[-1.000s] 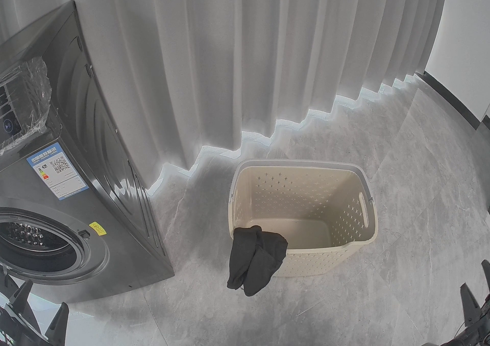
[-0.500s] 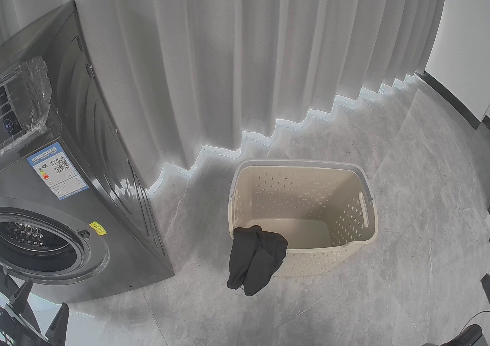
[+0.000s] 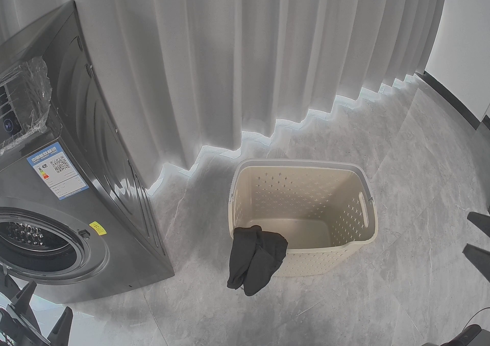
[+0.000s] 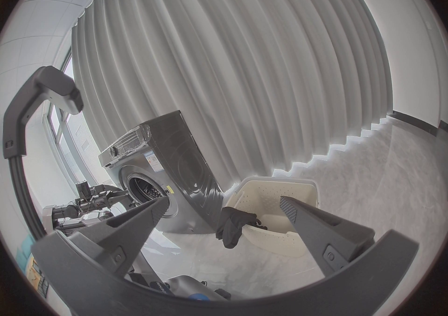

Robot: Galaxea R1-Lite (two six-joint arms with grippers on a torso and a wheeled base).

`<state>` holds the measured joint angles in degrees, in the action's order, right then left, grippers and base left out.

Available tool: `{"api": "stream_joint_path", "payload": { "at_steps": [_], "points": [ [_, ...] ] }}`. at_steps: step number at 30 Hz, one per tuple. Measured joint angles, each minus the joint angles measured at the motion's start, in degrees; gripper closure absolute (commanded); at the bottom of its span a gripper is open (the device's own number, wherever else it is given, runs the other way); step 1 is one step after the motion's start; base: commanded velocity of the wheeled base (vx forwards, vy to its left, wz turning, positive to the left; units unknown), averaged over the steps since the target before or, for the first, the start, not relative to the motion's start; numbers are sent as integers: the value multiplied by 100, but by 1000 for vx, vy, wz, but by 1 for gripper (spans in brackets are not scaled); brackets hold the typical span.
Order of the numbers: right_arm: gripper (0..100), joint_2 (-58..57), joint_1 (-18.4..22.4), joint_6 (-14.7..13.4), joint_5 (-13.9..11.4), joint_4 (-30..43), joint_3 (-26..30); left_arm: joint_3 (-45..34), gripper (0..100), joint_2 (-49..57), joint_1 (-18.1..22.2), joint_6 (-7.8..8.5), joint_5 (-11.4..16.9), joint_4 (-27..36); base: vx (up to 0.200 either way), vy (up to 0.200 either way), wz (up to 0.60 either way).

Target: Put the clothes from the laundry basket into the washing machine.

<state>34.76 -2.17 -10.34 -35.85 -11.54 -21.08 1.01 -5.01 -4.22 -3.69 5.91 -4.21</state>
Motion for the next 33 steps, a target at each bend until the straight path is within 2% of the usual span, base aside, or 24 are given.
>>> {"api": "stream_joint_path", "payload": {
  "at_steps": [7,12,16,19,24,29,33],
  "points": [
    [0,1274,-282,341,20,-833,-44,0,0,0,0,-16,-17,0,0,0,0],
    [0,2039,-747,638,-24,-1087,9,0,0,0,0,-11,-23,0,0,0,0],
    [0,2439,-984,686,-88,-1152,55,0,0,0,0,-35,-17,0,0,0,0],
    [0,2767,-1152,681,-93,-1242,110,0,0,0,0,-55,-17,0,200,0,0],
    [0,3338,-1375,563,-5,-2181,157,0,0,0,0,-76,-20,0,120,0,0],
    [0,4033,-1492,180,444,-3600,173,0,0,0,0,-77,-6,0,0,0,0],
    [0,4710,-1637,-169,742,-4233,123,0,0,0,0,-71,-12,0,0,0,0]
  ]
}}
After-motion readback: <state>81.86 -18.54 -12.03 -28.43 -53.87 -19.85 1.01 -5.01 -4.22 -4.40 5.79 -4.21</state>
